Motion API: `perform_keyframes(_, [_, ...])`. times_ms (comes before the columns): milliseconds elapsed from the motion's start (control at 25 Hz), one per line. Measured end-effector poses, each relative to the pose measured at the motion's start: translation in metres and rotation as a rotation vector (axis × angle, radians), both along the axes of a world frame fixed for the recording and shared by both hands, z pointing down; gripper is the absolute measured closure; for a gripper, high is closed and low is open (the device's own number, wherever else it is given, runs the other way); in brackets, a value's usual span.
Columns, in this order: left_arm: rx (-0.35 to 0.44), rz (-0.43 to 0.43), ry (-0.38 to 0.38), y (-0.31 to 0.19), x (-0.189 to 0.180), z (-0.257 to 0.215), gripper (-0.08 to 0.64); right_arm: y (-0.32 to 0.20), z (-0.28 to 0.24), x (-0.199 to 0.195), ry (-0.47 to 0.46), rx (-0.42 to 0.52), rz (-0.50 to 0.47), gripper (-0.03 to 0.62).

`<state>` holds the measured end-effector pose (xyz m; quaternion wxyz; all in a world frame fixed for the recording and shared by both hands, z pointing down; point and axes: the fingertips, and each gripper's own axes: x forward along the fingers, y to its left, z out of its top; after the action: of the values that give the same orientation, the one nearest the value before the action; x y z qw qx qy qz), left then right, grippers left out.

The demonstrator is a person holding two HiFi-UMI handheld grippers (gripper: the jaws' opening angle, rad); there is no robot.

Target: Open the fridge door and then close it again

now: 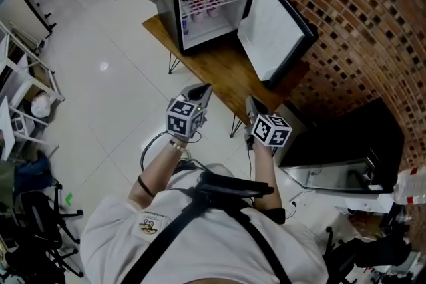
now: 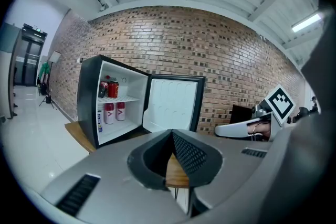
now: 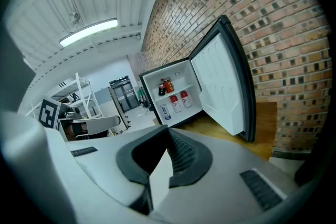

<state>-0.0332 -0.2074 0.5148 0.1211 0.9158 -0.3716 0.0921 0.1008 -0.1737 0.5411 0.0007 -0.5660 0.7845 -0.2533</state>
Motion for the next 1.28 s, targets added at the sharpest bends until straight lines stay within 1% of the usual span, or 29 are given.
perform_keyframes(200, [-0.007,0.007,-0.002,0.003,0.002,0.003,0.56,0.001,0.001,0.0,0.004,-0.002,-0.001,0.589])
perform_keyframes(400, [0.008,0.01,-0.012,0.003,0.003,0.003,0.56,0.002,0.0,0.001,0.004,0.001,-0.001,0.589])
perform_keyframes(560, [0.006,0.011,-0.018,0.004,0.005,0.004,0.56,0.002,-0.003,0.007,-0.008,0.018,0.004,0.589])
perform_keyframes(680, [0.0,0.013,-0.009,0.004,0.008,0.003,0.56,0.0,-0.007,0.015,-0.015,0.035,0.009,0.589])
perform_keyframes(800, [-0.013,0.015,0.002,0.004,0.011,0.002,0.56,-0.004,-0.015,0.028,-0.025,0.073,0.006,0.589])
perform_keyframes(920, [-0.018,0.014,0.001,0.002,0.014,0.001,0.56,-0.015,-0.029,0.068,-0.027,0.13,0.043,0.589])
perform_keyframes(960, [-0.021,0.013,0.002,0.001,0.014,0.002,0.56,-0.02,-0.036,0.087,-0.019,0.149,0.066,0.559])
perform_keyframes(1080, [-0.031,0.004,0.003,0.0,0.013,0.004,0.56,-0.035,-0.069,0.144,0.036,0.219,0.134,0.536])
perform_keyframes(1120, [-0.033,-0.001,0.004,0.0,0.013,0.005,0.56,-0.041,-0.084,0.16,0.054,0.243,0.147,0.469])
perform_keyframes(1200, [-0.038,-0.012,0.008,0.0,0.012,0.007,0.56,-0.055,-0.114,0.185,0.094,0.286,0.156,0.361])
perform_keyframes(1240, [-0.039,-0.018,0.012,0.0,0.012,0.007,0.56,-0.063,-0.128,0.195,0.116,0.304,0.155,0.313])
perform_keyframes(1280, [-0.041,-0.024,0.016,0.0,0.013,0.008,0.56,-0.073,-0.141,0.202,0.141,0.318,0.152,0.281])
